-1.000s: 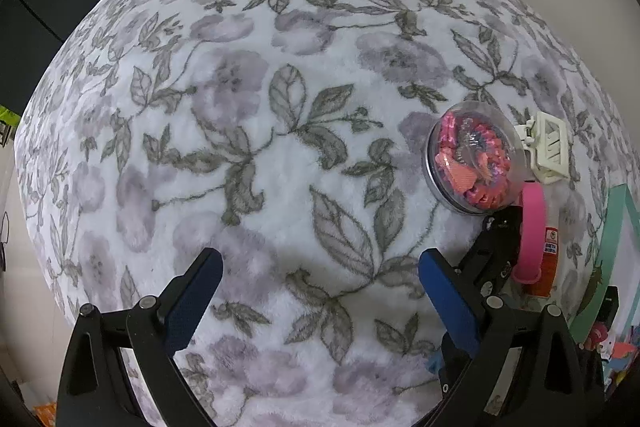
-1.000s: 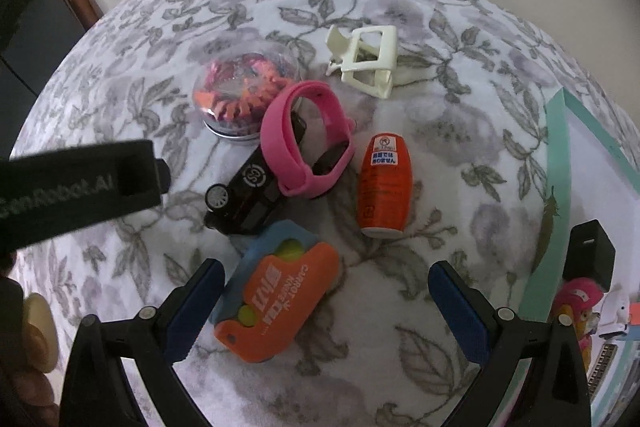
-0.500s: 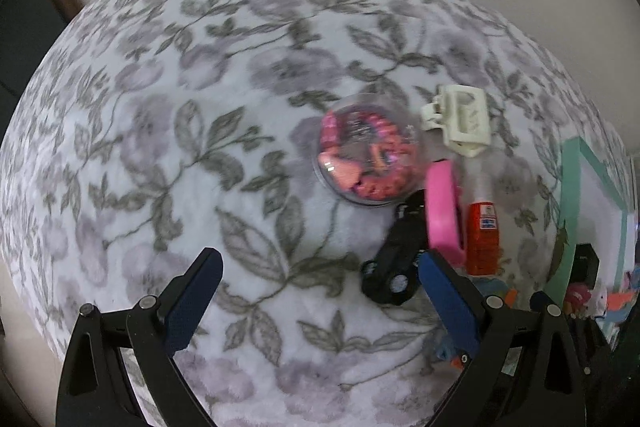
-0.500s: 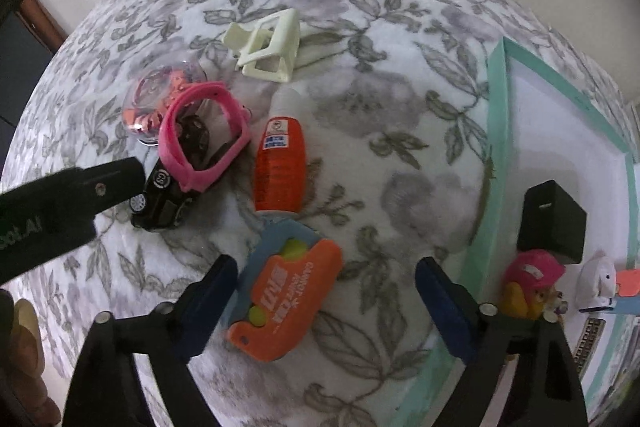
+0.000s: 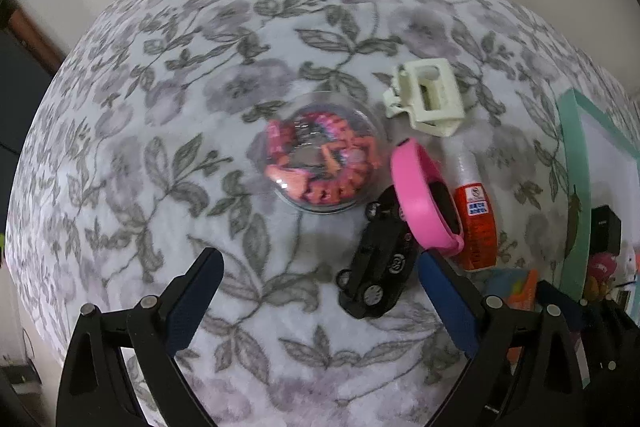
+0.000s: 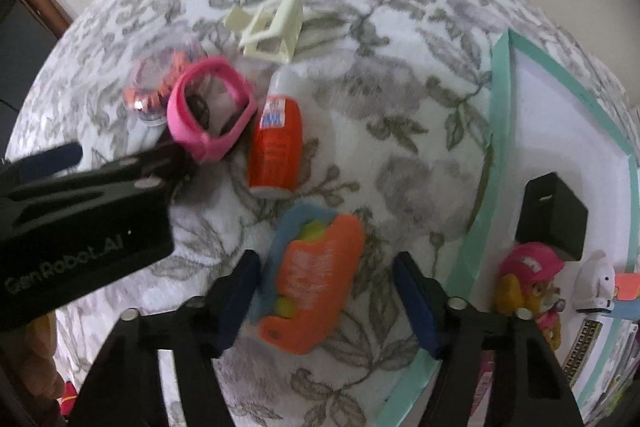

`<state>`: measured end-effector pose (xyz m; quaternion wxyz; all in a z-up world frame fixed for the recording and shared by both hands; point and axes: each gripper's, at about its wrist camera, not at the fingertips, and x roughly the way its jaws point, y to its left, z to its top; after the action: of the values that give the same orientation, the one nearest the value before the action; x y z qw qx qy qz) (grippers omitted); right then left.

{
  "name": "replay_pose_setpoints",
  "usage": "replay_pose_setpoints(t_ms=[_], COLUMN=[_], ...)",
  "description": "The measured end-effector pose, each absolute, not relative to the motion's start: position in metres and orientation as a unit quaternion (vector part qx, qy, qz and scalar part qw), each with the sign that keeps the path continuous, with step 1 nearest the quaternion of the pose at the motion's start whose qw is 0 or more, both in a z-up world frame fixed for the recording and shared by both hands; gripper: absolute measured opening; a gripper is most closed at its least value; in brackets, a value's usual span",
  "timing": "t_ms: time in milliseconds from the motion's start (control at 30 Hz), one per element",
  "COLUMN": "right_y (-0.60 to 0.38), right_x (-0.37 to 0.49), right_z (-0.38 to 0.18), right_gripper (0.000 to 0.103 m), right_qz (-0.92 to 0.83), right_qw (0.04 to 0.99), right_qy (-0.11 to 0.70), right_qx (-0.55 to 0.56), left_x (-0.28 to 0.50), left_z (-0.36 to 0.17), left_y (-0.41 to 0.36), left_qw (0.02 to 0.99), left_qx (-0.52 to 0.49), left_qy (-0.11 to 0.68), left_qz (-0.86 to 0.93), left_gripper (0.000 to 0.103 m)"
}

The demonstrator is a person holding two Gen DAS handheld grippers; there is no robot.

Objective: Organize rigid objects
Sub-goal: 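Grasp the orange carrot knife toy with the right tool while the left tool grasps the black toy car, then carry the orange carrot knife toy and black toy car over the white tray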

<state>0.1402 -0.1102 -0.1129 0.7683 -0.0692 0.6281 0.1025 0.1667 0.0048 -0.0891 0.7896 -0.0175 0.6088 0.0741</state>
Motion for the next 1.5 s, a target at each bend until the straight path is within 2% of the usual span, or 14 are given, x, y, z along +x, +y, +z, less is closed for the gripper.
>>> replay_pose_setpoints(t_ms=[200,333,533,600,633,667,800,867,1033,1100,1167,1500], right_y=[-0.106,-0.105,-0.109,-0.108,-0.108,-0.108,-0.108,-0.107,-0.107,-0.107,-0.109,-0.111], right_x=[0.136,0.134,0.14,0.14,0.14,0.141,0.141,0.141,0.14,0.14,0.141,0.144], right_z=[-0.114,-0.116,-0.118,-0.118,-0.118,-0.118,-0.118,-0.118,-0.118,-0.117,-0.116,-0.114], right_gripper=[0.068,0.066,0.062,0.062,0.062,0.062,0.062,0.062,0.061,0.054,0.049,0.048], right_qz=[0.104,0.108,0.11,0.11,0.11,0.11,0.111,0.112,0.113,0.112,0.109,0.113], right_qw=[0.771,0.771,0.77,0.77,0.77,0.77,0.77,0.77,0.77,0.77,0.771,0.768], right_qy=[0.624,0.623,0.624,0.624,0.624,0.624,0.624,0.624,0.623,0.623,0.623,0.626], right_qx=[-0.076,-0.079,-0.075,-0.077,-0.078,-0.078,-0.078,-0.079,-0.079,-0.08,-0.076,-0.073], left_x=[0.167,0.162,0.158,0.159,0.16,0.163,0.163,0.162,0.161,0.162,0.162,0.165], left_z=[-0.092,-0.094,-0.091,-0.091,-0.092,-0.095,-0.099,-0.098,-0.097,-0.096,-0.096,-0.095], left_y=[-0.011,-0.018,-0.027,-0.028,-0.028,-0.024,-0.029,-0.031,-0.037,-0.04,-0.044,-0.042], left_qw=[0.79,0.785,0.786,0.786,0.784,0.782,0.779,0.78,0.781,0.782,0.783,0.78], left_qx=[0.0,0.004,0.013,0.013,0.01,0.006,0.015,0.015,0.007,0.011,0.02,0.009], left_qy=[0.609,0.615,0.614,0.615,0.618,0.621,0.625,0.624,0.624,0.623,0.622,0.626], left_qz=[0.069,0.067,0.065,0.06,0.055,0.05,0.046,0.042,0.028,0.023,0.021,0.02], left_gripper=[0.097,0.091,0.09,0.081,0.07,0.066,0.063,0.05,0.039,0.034,0.034,0.033])
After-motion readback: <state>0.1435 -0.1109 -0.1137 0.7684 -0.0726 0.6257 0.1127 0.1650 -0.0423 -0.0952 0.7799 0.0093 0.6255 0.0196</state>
